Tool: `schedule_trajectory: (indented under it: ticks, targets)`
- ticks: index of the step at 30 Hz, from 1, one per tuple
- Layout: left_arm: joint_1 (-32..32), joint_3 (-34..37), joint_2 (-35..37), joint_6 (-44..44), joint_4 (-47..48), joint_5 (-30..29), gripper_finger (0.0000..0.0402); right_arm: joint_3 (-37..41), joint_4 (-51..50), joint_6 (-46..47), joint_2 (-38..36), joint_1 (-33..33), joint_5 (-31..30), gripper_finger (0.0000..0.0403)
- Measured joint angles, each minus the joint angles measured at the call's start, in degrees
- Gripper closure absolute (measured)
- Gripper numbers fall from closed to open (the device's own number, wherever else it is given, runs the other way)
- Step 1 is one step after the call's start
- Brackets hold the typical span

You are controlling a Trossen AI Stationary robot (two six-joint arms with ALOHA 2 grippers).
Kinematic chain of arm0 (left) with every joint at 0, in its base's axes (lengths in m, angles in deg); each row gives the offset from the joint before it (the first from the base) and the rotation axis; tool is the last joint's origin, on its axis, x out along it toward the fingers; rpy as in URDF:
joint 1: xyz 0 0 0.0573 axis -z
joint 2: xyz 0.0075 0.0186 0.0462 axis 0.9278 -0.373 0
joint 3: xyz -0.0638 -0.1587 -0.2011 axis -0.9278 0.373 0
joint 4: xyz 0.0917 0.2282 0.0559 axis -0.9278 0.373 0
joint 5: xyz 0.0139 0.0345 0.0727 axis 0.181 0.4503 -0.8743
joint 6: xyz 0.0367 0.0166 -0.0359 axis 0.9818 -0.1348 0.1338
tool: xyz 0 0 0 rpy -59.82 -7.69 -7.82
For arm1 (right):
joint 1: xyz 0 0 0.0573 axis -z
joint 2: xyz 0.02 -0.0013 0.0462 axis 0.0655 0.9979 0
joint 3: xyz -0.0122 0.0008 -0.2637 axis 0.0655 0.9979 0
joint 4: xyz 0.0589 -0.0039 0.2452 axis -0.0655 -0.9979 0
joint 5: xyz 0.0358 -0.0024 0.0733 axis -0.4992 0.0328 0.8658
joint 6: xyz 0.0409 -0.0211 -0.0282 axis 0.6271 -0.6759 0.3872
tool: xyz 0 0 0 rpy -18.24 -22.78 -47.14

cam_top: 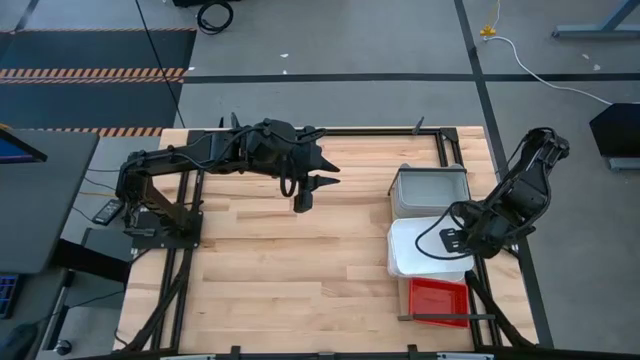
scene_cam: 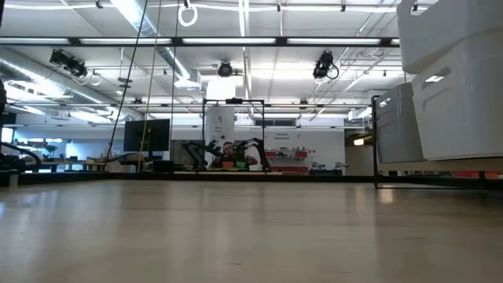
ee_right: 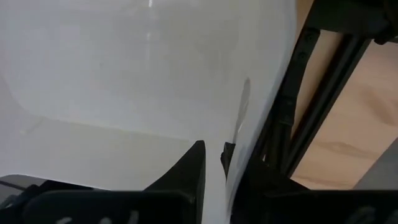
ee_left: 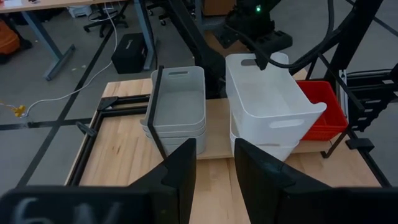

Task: Stack baskets on shelf by color
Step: Stack the white bin on top of the white bin on the shelf

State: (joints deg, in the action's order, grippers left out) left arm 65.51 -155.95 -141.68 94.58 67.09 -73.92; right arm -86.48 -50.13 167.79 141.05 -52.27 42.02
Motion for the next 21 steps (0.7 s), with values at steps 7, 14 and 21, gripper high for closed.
schedule_trajectory:
  ticks: [7,14,21]
  targets:
    - [0.00,0.00,-0.01,0.02,0.01,0.02,0.0285,-0.02,0.45,1.26,0.00,0.02,0.33,0.0337]
    - [0.00,0.00,-0.02,0.02,0.01,0.02,0.0285,-0.09,-0.24,-2.56,-0.03,0.00,1.85,0.0337]
    - [0.00,0.00,-0.02,0.07,0.01,0.02,0.0285,-0.44,-1.40,-4.93,-0.04,0.00,1.85,0.0313]
